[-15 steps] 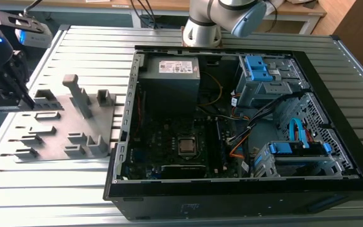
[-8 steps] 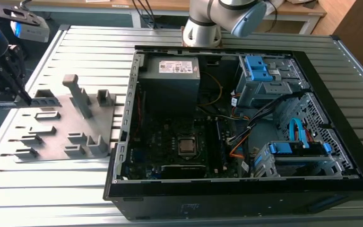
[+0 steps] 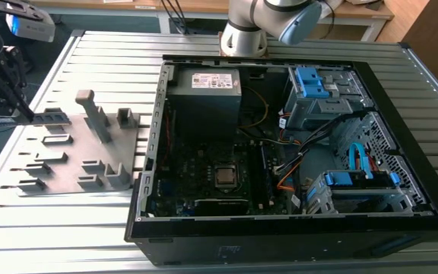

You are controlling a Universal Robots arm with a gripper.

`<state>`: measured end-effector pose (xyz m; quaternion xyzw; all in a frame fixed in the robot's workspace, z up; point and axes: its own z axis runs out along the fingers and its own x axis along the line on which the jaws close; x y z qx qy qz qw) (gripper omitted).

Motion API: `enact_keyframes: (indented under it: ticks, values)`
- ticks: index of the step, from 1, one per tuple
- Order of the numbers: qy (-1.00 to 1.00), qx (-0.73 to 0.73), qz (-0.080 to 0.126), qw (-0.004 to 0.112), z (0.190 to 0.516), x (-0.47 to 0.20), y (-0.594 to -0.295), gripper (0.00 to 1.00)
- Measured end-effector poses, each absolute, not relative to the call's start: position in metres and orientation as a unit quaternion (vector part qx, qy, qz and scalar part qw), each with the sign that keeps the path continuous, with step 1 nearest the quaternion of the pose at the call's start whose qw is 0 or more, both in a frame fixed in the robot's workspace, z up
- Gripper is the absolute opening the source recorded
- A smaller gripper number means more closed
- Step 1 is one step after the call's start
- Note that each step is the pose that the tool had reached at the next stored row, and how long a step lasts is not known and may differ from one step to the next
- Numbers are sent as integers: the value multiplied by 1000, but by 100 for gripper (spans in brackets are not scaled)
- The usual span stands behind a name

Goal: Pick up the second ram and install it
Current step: 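Pick up the second ram and move it above second insertion slot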

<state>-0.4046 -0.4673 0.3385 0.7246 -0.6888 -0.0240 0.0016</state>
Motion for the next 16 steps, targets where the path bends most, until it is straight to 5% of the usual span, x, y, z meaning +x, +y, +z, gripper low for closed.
enact_keyframes:
  ticks: [16]
  values:
    - [-689,725,-24,2,367,-404,-467,14]
